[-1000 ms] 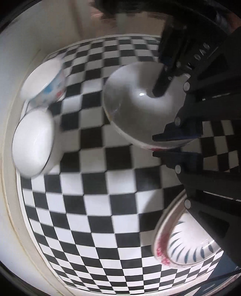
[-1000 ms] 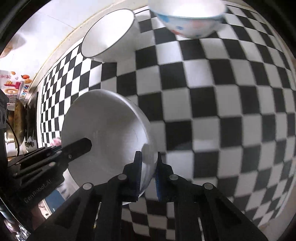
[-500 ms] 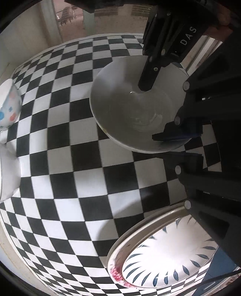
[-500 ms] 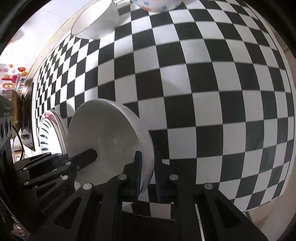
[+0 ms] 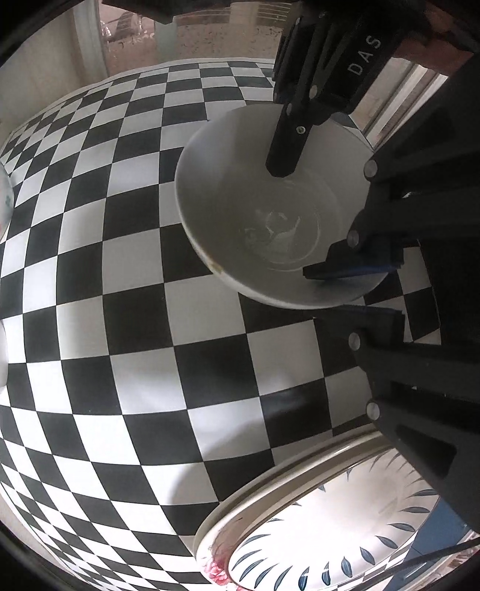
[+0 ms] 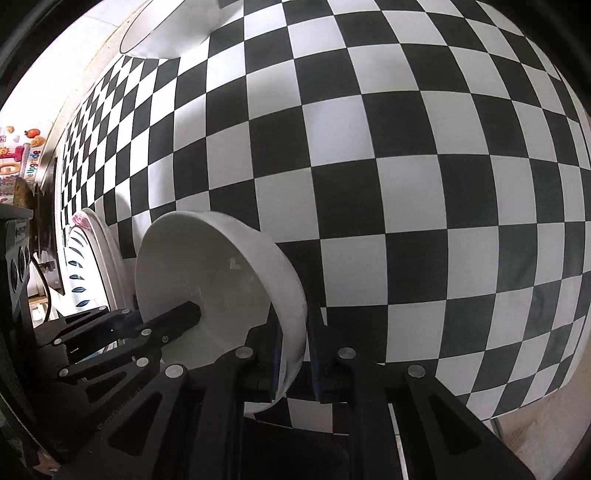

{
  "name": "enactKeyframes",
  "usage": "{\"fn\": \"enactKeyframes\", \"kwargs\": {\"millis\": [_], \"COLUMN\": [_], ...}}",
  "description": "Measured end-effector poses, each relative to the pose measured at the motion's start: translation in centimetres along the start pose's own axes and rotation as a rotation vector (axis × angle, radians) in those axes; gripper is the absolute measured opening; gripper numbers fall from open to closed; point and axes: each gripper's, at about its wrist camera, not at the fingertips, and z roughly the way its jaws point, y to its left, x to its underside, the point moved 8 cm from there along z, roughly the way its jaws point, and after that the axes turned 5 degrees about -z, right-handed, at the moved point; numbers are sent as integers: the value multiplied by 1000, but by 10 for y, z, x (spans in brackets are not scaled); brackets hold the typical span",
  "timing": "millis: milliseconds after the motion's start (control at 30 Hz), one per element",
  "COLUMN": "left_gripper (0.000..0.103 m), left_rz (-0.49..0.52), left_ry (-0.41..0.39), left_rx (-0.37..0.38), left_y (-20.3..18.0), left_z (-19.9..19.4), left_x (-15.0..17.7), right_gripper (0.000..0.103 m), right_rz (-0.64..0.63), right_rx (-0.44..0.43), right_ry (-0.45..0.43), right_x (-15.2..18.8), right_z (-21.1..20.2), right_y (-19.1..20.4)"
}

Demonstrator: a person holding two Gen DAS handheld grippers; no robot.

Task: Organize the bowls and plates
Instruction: 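Lift the white bowl with both grippers toward the second white bowl, then grip the second white bowl together with the held bowl using both grippers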

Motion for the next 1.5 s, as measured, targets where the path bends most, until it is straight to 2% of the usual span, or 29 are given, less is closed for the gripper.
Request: {"fn": "enactKeyframes", "kwargs": {"millis": [133,200,267,367,400,467,500,533,567,633,733,867,933,967,1033,1100,1167,1233,1500], "left_gripper": [14,18,19,24,33,47,60,66,66,66,66,64,51,48,33,23,19,15,13], "left_rz": [-12,-9,-6,6,4,-9,-13,-17,-29,-56,-131,-180,-172,-165,-153,-139,-118,-116,-120], "left_ry": [39,41,39,-20,-57,-131,-178,-207,-247,-278,-277,-264,-246,-230,-199,-177,-170,-173,-200], "left_rx": [18,25,41,57,59,52,44,36,20,23,65,92,92,86,79,63,35,27,0], "left_y": [4,8,10,17,21,27,32,37,45,56,77,92,93,93,91,91,92,95,93], "left_z": [-7,-20,-37,-76,-92,-117,-129,-136,-144,-148,-145,-134,-124,-118,-106,-98,-94,-90,-94], "left_x": [8,14,19,15,8,-15,-33,-46,-68,-103,-159,-215,-237,-244,-253,-258,-262,-266,-262], "right_gripper": [16,26,42,48,50,62,65,68,68,68,68,67,65,64,60,54,34,20,17], "right_rz": [12,22,34,49,59,79,86,86,86,93,99,99,105,108,116,117,121,129,90], "right_rx": [-7,-10,-18,-9,-15,-42,-61,-78,-90,-136,-178,-191,-185,-183,-175,-168,-150,-151,-82], "right_ry": [1,0,-20,-74,-106,-166,-200,-227,-241,-288,-311,-278,-253,-243,-220,-197,-165,-146,-158], "right_x": [-2,-2,-4,-13,-21,-39,-51,-65,-75,-111,-163,-218,-241,-250,-263,-268,-274,-275,-270], "right_z": [-9,-19,-34,-63,-77,-99,-109,-116,-120,-125,-117,-93,-78,-73,-62,-50,-38,-28,-27], "right_y": [-11,-19,-24,-31,-32,-29,-24,-19,-15,-1,21,43,51,54,56,55,54,53,57]}}
